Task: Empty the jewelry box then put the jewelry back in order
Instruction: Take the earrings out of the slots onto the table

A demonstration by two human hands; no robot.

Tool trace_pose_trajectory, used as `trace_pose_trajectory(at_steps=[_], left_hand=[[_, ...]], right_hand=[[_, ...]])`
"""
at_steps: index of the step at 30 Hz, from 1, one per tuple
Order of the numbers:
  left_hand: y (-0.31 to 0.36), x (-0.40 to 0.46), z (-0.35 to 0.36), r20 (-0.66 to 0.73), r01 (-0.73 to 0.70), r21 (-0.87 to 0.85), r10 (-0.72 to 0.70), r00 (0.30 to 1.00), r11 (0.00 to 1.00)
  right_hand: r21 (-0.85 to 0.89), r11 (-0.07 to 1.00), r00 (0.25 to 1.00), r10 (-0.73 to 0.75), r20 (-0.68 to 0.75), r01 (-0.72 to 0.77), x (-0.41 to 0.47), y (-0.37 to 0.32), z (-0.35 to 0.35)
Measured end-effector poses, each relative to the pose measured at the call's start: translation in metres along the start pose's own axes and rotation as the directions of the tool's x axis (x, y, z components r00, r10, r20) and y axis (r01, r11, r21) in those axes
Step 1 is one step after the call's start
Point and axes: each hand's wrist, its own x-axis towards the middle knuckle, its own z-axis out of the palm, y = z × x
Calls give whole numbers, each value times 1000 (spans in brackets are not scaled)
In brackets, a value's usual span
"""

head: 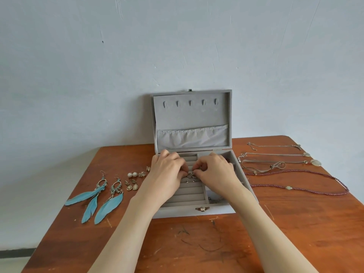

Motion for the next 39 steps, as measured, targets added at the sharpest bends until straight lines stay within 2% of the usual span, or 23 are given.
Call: trace_pose_trajectory(at_steps=[3, 6, 9, 12, 16, 20, 22, 24, 27, 29, 32, 39], left_hand=[[-1, -2, -6, -31, 5, -54, -7, 999, 999], [-5, -7, -18, -63, 57, -190, -70, 996, 980], [-12, -17, -36, -82, 138, -315, -172, 982, 939], [-28, -32, -56, 53, 244, -384, -243, 969, 891], [-64, -55, -75, 242, 402, -380, -330, 912, 833], [-82, -70, -82, 414, 531, -355, -380, 827, 769], [-86, -72, -82, 469, 540, -332, -362, 806, 773], [-88, -73, -80, 488, 548, -324, -360, 795, 771], [-90, -72, -76, 485, 548, -280, -377, 789, 788], [-90, -71, -72, 470, 550, -257, -395, 790, 795], [-89, -69, -69, 437, 557, -249, -421, 795, 793], [-90, -67, -67, 374, 542, -259, -434, 820, 799]], right_hand=[[-28, 999, 999, -21, -27, 20, 1, 0, 1], [-93, 990, 989, -117, -85, 109, 0, -3, 3], [-4, 968, 953, -246, -178, 250, -3, -10, 1], [184, 925, 939, -308, -154, 333, -14, -29, 0], [271, 871, 906, -424, -4, 409, -31, -58, 16], [329, 850, 874, -471, 124, 411, -32, -74, 25], [287, 859, 851, -486, 200, 424, -27, -80, 29], [153, 874, 837, -485, 253, 460, -23, -86, 36], [-104, 855, 848, -473, 239, 507, -18, -93, 45], [-188, 846, 862, -462, 210, 499, -15, -95, 50], [-243, 844, 877, -446, 177, 478, -12, -97, 55], [-228, 862, 891, -431, 139, 453, -12, -96, 61]])
